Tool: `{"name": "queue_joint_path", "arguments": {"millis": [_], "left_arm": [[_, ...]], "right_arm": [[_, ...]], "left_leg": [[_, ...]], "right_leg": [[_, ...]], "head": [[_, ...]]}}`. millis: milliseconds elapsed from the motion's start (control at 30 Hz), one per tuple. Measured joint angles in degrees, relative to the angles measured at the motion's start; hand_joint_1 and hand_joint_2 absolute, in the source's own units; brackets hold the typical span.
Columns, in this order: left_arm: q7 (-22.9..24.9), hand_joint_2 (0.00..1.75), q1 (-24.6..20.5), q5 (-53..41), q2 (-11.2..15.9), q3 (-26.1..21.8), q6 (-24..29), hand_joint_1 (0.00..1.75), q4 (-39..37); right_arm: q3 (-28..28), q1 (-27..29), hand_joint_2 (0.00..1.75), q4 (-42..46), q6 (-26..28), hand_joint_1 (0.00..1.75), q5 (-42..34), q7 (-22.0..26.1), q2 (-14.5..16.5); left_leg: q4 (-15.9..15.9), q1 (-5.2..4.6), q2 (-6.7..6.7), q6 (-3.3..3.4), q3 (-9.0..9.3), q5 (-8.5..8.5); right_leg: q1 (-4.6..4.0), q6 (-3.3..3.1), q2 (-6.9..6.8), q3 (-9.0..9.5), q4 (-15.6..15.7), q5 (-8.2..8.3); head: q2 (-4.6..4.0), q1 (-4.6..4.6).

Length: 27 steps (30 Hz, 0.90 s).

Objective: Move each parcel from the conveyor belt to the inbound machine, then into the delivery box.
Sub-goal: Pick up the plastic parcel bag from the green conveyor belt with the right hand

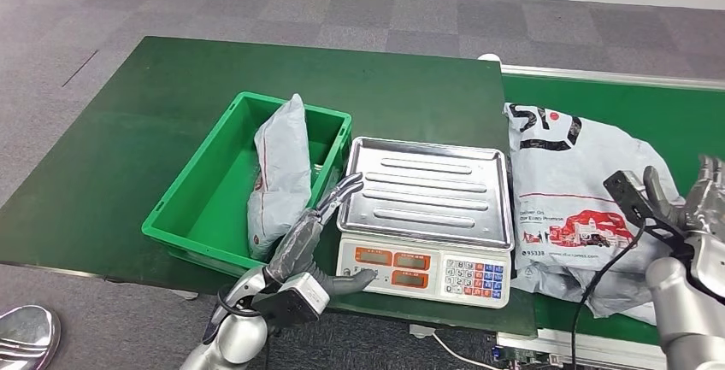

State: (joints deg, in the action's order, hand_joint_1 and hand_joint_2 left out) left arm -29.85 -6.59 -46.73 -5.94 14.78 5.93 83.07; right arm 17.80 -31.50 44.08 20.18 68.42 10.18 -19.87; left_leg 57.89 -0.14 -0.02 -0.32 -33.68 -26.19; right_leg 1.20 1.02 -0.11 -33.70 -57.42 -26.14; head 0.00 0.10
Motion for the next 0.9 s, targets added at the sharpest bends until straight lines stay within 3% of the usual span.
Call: {"name": "queue_joint_path", "arguments": {"millis": [333, 433, 633, 900], "left_arm": [[-0.69, 1.75, -3.54, 0.30, -0.35, 1.21, -0.92, 0.00, -3.04], [-0.70, 1.75, -3.89, 0.55, -0.35, 1.62, -0.95, 0.00, -3.58], [-0.71, 1.75, -4.08, 0.84, -0.35, 1.72, -0.95, 0.00, -4.02], [-0.67, 1.75, -4.07, 0.85, -0.35, 1.72, -0.95, 0.00, -4.05]], "right_arm": [[-3.17, -11.65, 0.00, -14.74, -3.85, 0.00, 2.03, -1.50, -2.64], [-3.57, -12.83, 0.00, -17.10, -5.64, 0.00, 0.43, -0.02, -2.58], [-3.60, -13.29, 0.00, -19.54, -15.83, 0.00, -5.32, 6.50, -1.50], [-3.60, -14.03, 0.00, -20.50, -18.47, 0.00, -6.20, 7.01, -0.94]], "left_leg": [[0.01, -0.06, 0.00, 0.06, -0.03, 0.04], [0.01, -0.05, -0.02, 0.07, -0.03, 0.04], [0.01, -0.05, -0.07, 0.07, -0.05, 0.04], [0.01, -0.06, -0.12, 0.07, -0.06, 0.05]], "right_leg": [[0.06, 0.03, -0.02, -0.03, 0.00, 0.03], [0.05, 0.03, -0.04, -0.02, 0.00, 0.02], [0.05, 0.03, -0.06, -0.04, 0.00, 0.02], [0.06, 0.03, -0.11, -0.01, 0.00, 0.02]], "head": [[0.00, -0.01], [0.00, -0.01], [0.00, -0.01], [0.00, -0.01]]}}
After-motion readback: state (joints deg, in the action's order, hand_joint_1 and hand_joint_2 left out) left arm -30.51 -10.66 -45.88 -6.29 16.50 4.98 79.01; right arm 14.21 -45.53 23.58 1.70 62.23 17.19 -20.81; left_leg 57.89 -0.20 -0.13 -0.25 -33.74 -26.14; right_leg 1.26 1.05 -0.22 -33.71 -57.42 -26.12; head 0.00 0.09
